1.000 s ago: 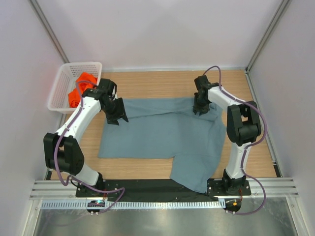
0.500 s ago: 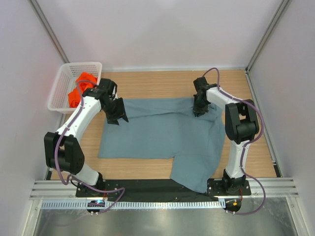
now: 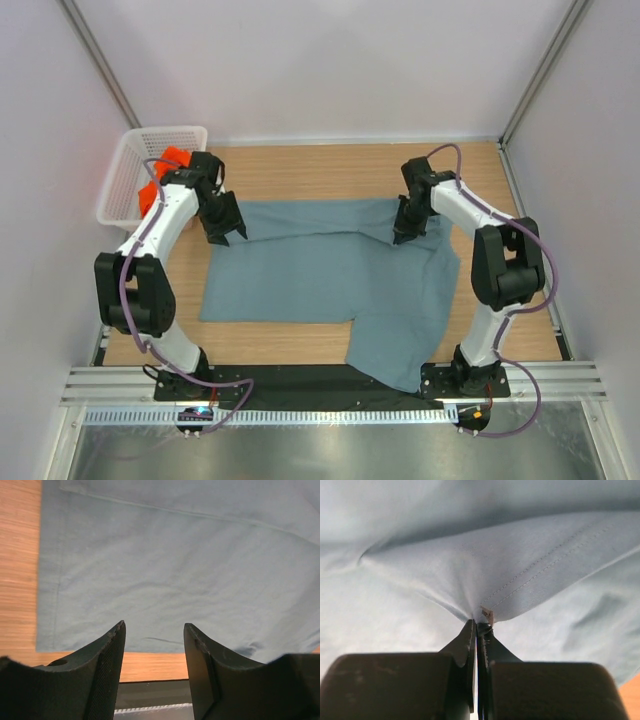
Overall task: Fold and stack the t-shirts
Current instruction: Fold the tshirt
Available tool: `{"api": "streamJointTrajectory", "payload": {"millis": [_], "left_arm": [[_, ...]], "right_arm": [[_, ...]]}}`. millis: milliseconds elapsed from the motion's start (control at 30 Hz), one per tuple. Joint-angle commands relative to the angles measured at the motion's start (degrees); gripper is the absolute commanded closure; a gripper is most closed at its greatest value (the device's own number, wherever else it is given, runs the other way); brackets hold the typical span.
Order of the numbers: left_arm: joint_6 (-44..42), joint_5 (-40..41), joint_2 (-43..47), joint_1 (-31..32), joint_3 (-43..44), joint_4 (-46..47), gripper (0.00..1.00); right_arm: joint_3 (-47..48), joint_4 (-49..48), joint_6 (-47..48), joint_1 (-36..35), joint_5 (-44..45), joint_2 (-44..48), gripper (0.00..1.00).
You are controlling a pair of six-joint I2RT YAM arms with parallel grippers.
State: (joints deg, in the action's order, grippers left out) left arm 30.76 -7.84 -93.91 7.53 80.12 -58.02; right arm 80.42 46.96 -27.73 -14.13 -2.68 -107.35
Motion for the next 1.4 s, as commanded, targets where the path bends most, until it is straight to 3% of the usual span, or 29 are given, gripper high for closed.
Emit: {"api": "streamJointTrajectory", "payload": {"millis": [0,367,767,900,1033,1200,1367], "left_arm": [[-0.89,1.95,-2.94,-1.64,2.76,-0.17,0.49],[0.00,2.83,-9.54,-3.40,6.10,0.71,0.51],[-0.35,3.35,-11.47,-4.63,6.81,1.33,0.51],[-0.53,3.27,-11.30,-4.72,7.25,1.24,0.51],[-0.27,1.95,-11.38,-4.63,8.30,1.24,0.51],[0.35,-0.16,-12.17,-4.63,9.62,3.52,0.50],[3.42,-3.32,-16.48,-4.72,14.01,6.33,0.51]], "right_arm": [[-3.51,2.87,-6.28,-0.81,-5.32,6.09,0.98],[-15.29,-1.69,-17.18,-3.88,-6.73,12.95,0.99],[-17.58,-11.44,-29.83,-8.10,-10.94,8.74,0.97],[-18.46,-13.39,-31.08,-8.46,-11.82,8.21,0.82],[-14.00,-9.27,-26.26,-6.97,-10.25,9.35,0.74],[-4.58,-3.54,-15.80,-3.28,4.48,11.37,0.46],[1.83,-8.20,-14.11,5.94,10.49,6.74,0.41]]}}
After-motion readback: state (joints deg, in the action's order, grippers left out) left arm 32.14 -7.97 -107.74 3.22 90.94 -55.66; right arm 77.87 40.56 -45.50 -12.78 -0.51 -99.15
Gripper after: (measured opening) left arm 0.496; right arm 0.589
